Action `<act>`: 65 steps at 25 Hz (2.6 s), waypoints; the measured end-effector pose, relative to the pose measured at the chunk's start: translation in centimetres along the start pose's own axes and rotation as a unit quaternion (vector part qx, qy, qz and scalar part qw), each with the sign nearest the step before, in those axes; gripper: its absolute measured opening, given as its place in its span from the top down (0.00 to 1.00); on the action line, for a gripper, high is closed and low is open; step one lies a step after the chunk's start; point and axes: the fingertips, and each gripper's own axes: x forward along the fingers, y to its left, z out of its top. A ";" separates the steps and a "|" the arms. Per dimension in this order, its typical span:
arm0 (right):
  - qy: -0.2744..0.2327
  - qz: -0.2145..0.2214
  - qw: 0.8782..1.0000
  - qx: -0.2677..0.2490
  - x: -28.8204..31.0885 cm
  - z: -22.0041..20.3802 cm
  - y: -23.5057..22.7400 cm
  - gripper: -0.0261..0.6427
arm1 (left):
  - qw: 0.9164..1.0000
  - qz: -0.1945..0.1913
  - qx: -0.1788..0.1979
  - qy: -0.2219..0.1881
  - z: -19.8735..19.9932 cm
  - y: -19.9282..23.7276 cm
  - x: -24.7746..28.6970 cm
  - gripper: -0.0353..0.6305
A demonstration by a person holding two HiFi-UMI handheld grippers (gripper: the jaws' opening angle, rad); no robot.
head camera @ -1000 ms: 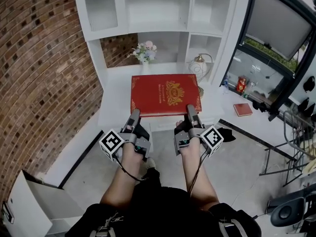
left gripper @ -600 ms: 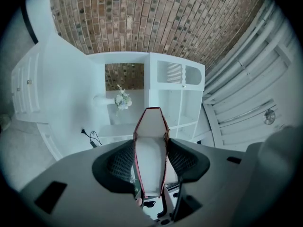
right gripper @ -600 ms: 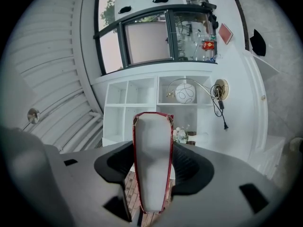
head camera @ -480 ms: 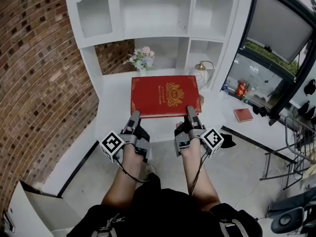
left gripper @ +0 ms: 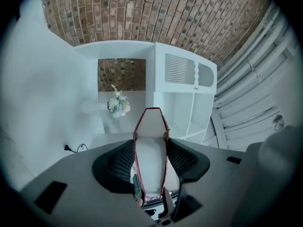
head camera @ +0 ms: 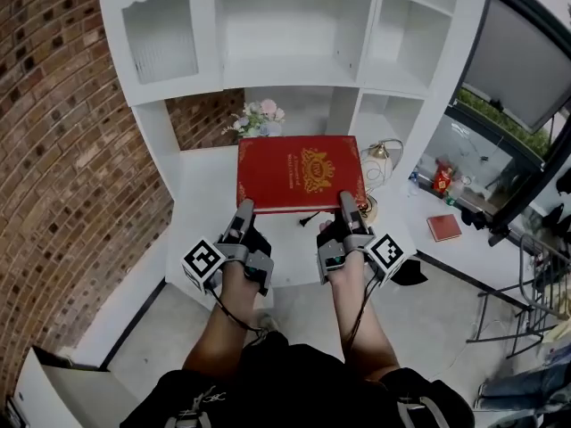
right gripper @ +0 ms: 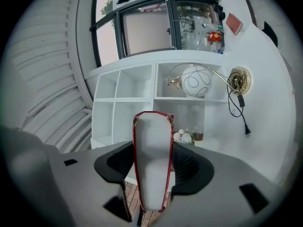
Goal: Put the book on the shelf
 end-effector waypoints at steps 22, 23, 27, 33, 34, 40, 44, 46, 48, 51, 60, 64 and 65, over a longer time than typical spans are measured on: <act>0.002 0.007 1.000 -0.011 16.2 3.0 -1.5 0.58 | 1.000 -0.021 0.005 0.012 7.3 2.0 14.9 0.60; 0.003 0.011 1.000 -0.011 16.3 3.0 -1.4 0.58 | 1.000 -0.023 0.008 0.011 7.3 1.9 15.0 0.60; 0.009 0.022 1.000 -0.007 16.8 4.1 -0.9 0.58 | 0.999 -0.033 0.021 0.009 6.7 0.8 16.2 0.60; 0.014 0.043 0.999 -0.014 18.0 5.5 0.9 0.58 | 0.998 -0.052 0.031 0.000 6.1 -0.6 17.3 0.60; 0.017 0.047 0.999 -0.014 18.2 5.6 1.3 0.58 | 0.998 -0.058 0.033 -0.004 6.1 -1.1 17.5 0.60; 0.033 0.067 0.997 -0.006 19.9 5.9 2.4 0.58 | 0.996 -0.071 0.056 -0.025 6.5 -3.1 18.4 0.60; 0.034 0.068 0.997 -0.001 21.2 6.5 2.7 0.58 | 0.995 -0.067 0.069 -0.025 6.6 -3.6 19.4 0.60; 0.032 0.069 0.997 0.001 21.9 6.9 2.9 0.58 | 0.995 -0.064 0.078 -0.027 6.7 -3.9 20.1 0.60; 0.032 0.071 0.997 0.005 22.7 7.0 3.2 0.58 | 0.994 -0.059 0.086 -0.031 7.1 -4.2 20.6 0.60; 0.034 0.068 0.997 0.008 23.8 7.0 3.5 0.58 | 0.994 -0.041 0.097 -0.040 8.0 -4.2 21.2 0.60; 0.043 0.059 0.997 -0.010 26.7 7.2 3.5 0.57 | 0.989 -0.019 0.132 -0.063 9.8 -4.1 23.8 0.58; 0.033 0.048 0.997 -0.047 28.2 7.8 3.6 0.56 | 0.986 -0.006 0.150 -0.069 10.5 -4.0 25.0 0.58; 0.030 0.046 0.997 -0.058 28.6 8.0 3.7 0.55 | 0.985 -0.005 0.158 -0.070 10.7 -4.1 25.4 0.57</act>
